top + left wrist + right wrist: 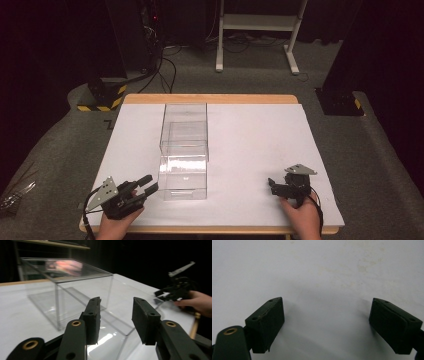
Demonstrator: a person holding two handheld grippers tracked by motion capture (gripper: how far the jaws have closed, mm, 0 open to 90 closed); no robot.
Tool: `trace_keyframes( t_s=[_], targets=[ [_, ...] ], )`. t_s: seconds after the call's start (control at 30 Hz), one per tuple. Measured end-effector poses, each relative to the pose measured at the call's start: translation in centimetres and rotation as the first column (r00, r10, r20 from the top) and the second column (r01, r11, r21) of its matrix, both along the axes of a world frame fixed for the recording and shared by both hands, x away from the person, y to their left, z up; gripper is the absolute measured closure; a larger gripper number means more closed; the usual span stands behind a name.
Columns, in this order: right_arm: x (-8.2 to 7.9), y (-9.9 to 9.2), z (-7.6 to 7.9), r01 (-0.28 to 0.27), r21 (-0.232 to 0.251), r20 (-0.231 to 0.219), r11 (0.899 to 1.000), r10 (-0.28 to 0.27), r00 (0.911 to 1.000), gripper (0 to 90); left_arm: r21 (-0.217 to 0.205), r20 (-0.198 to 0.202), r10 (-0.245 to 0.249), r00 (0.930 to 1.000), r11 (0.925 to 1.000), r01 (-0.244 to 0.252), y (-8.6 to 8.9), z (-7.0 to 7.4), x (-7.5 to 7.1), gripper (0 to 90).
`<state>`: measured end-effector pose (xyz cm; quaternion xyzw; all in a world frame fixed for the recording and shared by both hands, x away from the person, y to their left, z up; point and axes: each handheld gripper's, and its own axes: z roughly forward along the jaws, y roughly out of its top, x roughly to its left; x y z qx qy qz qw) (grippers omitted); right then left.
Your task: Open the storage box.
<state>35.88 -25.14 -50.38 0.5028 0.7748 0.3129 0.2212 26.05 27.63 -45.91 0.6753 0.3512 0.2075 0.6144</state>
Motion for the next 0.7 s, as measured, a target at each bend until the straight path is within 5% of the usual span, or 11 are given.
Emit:
trace_keyframes(
  t_s=[0.17,0.3,0.5,0.6,0.7],
  targets=[
    [0.0,0.0,0.0,0.0,0.0,0.0,1.0,0.0,1.0,13.0,0.044,-0.009,0.109,0.994,0.9931,-0.109,1.7,-0.4,0.4,55.2],
    [0.0,0.0,0.0,0.0,0.0,0.0,1.0,0.0,1.0,13.1,0.092,-0.037,0.199,0.9794,0.9765,-0.195,3.1,-1.1,0.9,52.6],
    [0.0,0.0,0.0,0.0,0.0,0.0,1.0,0.0,1.0,13.1,0.158,-0.063,0.274,0.9598,0.9523,-0.261,4.0,-1.9,1.4,48.7],
    [0.0,0.0,0.0,0.0,0.0,0.0,1.0,0.0,1.0,13.0,0.257,-0.076,0.326,0.9422,0.9194,-0.298,4.2,-2.6,2.0,46.4],
    [0.0,0.0,0.0,0.0,0.0,0.0,1.0,0.0,1.0,13.0,0.311,-0.102,0.341,0.9346,0.9033,-0.296,4.1,-3.4,2.5,44.5]
  ],
)
